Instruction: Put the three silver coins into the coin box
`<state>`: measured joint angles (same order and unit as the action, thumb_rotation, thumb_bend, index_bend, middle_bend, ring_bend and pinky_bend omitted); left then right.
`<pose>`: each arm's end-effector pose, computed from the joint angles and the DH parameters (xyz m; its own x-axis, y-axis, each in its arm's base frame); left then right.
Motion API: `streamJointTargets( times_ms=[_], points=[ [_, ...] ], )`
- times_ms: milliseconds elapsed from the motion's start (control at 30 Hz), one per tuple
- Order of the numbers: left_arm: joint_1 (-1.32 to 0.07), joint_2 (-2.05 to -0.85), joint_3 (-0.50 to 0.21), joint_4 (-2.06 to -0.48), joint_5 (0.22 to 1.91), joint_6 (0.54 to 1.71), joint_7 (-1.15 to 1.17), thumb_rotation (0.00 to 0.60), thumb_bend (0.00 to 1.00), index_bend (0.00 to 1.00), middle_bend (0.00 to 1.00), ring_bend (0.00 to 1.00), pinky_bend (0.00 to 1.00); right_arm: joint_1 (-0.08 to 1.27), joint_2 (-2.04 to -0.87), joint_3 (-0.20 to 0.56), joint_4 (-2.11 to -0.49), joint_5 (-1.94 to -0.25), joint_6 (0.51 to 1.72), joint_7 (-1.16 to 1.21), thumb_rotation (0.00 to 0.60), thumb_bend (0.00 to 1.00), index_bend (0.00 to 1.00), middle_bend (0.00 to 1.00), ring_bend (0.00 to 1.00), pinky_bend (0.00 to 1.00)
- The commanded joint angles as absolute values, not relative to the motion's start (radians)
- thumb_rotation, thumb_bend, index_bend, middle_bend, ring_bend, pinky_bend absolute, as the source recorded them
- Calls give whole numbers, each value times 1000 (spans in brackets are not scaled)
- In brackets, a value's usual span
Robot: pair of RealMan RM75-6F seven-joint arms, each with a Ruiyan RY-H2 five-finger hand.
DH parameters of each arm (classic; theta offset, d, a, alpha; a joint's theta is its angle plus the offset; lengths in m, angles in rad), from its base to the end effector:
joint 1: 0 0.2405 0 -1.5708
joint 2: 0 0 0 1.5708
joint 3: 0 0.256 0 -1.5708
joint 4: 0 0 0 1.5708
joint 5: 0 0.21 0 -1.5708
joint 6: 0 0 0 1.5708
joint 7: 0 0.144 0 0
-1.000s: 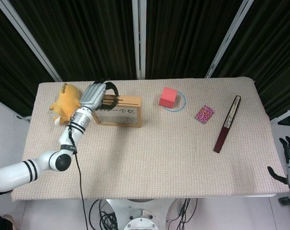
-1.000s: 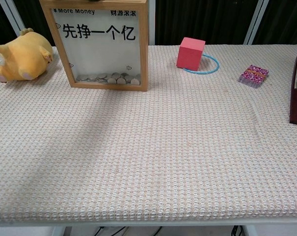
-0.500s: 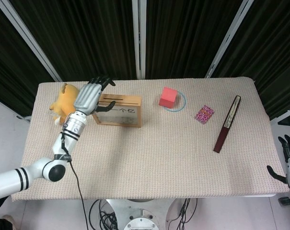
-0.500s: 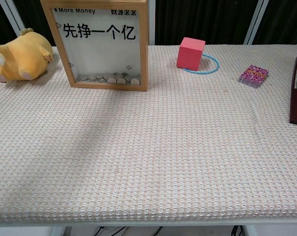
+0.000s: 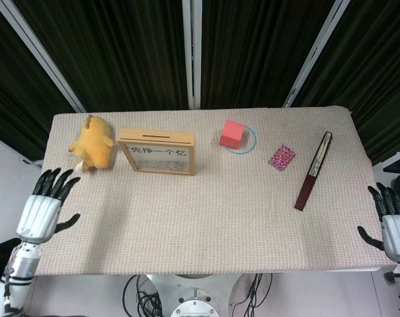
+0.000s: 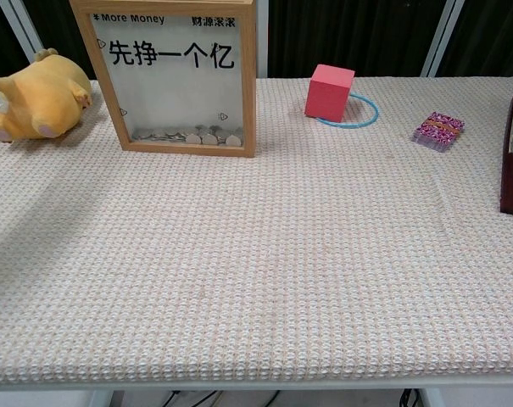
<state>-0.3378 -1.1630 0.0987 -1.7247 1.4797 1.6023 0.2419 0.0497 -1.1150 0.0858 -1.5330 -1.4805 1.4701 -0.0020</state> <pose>-0.2467 0.2164 0.1344 0.4785 -0.0732 0.8750 0.8510 -0.2071 -0.4827 -0.3334 -0.1781 0.1733 0.4675 0.0085 0.8840 -0.8831 0.0492 0.4666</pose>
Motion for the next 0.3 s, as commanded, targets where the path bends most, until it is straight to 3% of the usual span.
streamJointTargets(
  times_ms=[33,300],
  points=[
    [-256,-1187,139,-1631,1508,1640,192,600,147,129,53,0,53,73,-1103,76,-1585,-1521,1461,-64,600,176,0,0,0,0],
    [-197,-1220,120,-1543,1528,1658,139,600,191,123,53,0,48,91,-1114,68,-1619,-1550,1458,-120,600,176,0,0,0,0]
  ],
)
